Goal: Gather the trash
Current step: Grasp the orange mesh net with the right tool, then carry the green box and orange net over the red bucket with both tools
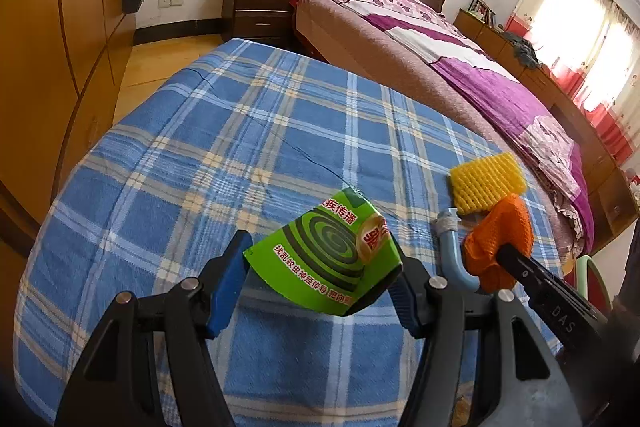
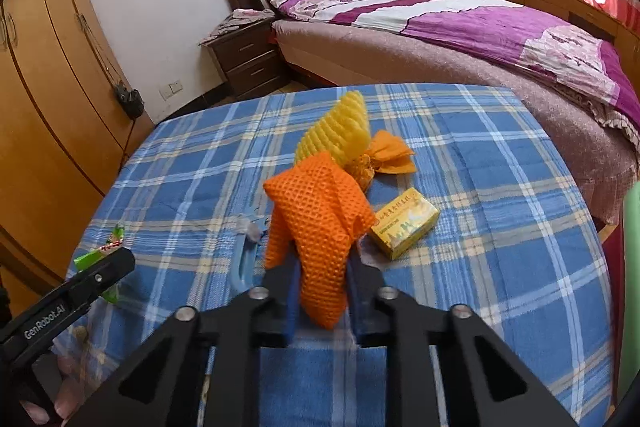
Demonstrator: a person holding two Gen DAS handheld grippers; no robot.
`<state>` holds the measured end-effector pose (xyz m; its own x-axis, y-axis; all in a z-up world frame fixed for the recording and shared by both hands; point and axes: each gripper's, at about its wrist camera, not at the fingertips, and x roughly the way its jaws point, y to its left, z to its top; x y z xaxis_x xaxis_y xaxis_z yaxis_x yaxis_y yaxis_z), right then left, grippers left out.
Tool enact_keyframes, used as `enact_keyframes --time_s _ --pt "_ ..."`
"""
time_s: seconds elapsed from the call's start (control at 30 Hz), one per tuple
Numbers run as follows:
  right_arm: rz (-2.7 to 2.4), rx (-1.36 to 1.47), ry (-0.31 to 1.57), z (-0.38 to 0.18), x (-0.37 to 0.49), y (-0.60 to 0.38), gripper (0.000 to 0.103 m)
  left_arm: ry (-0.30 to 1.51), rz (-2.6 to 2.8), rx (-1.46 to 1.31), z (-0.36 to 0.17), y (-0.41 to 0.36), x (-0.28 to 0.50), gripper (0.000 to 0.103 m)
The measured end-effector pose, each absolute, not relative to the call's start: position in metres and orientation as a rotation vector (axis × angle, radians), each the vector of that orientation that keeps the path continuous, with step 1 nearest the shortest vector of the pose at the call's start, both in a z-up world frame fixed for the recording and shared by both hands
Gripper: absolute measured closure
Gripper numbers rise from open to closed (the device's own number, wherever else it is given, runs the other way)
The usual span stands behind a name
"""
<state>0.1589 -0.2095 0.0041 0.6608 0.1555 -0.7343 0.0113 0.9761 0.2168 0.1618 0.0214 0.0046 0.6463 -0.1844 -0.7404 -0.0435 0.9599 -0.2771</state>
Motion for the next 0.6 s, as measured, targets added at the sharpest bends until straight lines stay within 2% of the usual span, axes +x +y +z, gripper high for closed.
enact_keyframes --time_s 0.17,0.6 --pt "0.107 0.24 0.822 0.014 0.143 -0.214 0.091 0.857 -0.097 -0.287 0.012 0.019 0.153 0.038" --pt "0.123 0.308 0.74 0.047 0.098 -0.228 0.092 0.83 -0.144 -0.292 0.032 0.011 0.128 0.038"
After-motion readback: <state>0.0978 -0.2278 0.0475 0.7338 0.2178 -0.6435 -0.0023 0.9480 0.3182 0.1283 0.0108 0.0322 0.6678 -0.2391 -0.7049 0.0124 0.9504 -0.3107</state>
